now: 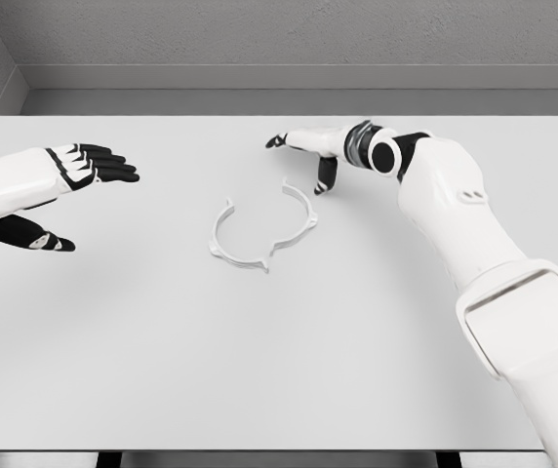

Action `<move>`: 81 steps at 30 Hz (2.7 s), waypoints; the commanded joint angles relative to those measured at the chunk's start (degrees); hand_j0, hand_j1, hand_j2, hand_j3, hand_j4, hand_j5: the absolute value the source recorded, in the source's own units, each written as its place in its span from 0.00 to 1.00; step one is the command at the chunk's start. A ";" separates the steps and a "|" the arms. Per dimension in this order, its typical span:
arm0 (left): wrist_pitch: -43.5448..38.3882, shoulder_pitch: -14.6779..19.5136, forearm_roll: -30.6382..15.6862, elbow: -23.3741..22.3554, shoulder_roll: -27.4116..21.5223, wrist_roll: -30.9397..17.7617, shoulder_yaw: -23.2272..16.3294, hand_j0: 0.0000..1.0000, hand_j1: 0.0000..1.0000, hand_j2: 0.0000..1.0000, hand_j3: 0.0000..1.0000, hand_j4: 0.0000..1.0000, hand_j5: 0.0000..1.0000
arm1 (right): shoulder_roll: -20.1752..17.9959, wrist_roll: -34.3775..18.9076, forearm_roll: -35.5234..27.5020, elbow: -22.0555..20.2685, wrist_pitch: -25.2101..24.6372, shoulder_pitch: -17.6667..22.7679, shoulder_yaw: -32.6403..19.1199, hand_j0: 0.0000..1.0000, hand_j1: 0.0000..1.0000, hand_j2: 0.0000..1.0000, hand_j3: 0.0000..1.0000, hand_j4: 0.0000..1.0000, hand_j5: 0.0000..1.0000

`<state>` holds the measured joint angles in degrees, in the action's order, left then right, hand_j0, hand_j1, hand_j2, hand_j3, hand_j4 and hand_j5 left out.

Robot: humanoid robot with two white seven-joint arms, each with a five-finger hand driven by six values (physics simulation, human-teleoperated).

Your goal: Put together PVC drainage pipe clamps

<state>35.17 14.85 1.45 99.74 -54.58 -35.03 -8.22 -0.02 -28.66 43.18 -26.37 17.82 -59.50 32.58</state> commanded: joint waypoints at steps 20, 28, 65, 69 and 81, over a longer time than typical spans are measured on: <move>-0.17 0.00 -0.39 0.02 0.79 0.03 0.22 1.00 1.00 1.00 1.00 1.00 1.00 | 0.02 -0.16 -0.20 -1.40 0.19 -0.70 2.05 1.00 1.00 1.00 1.00 1.00 1.00; -0.17 0.00 -0.48 0.19 0.96 0.03 -0.13 1.00 1.00 1.00 1.00 1.00 1.00 | 0.02 -0.16 -0.55 -3.34 2.39 -0.62 4.60 1.00 1.00 1.00 1.00 1.00 1.00; -0.17 0.18 -0.13 0.11 4.66 0.03 -0.31 1.00 1.00 1.00 1.00 1.00 1.00 | 0.02 -0.43 -0.55 -7.12 8.89 -2.46 3.46 1.00 1.00 1.00 1.00 1.00 1.00; -0.17 0.26 -0.13 0.28 4.48 0.03 -0.31 1.00 1.00 1.00 1.00 1.00 1.00 | 0.02 -1.31 -0.90 -10.72 16.01 -1.32 -1.11 1.00 1.00 1.00 1.00 1.00 1.00; -0.17 0.18 -0.22 0.28 4.39 0.03 -0.31 1.00 1.00 1.00 1.00 1.00 1.00 | -7.45 -0.96 -2.13 -9.40 17.18 6.06 -12.19 1.00 1.00 1.00 1.00 1.00 1.00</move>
<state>35.17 15.03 1.65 100.02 -50.10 -35.03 -8.51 -7.06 -29.67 41.77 -37.76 35.07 -53.44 20.98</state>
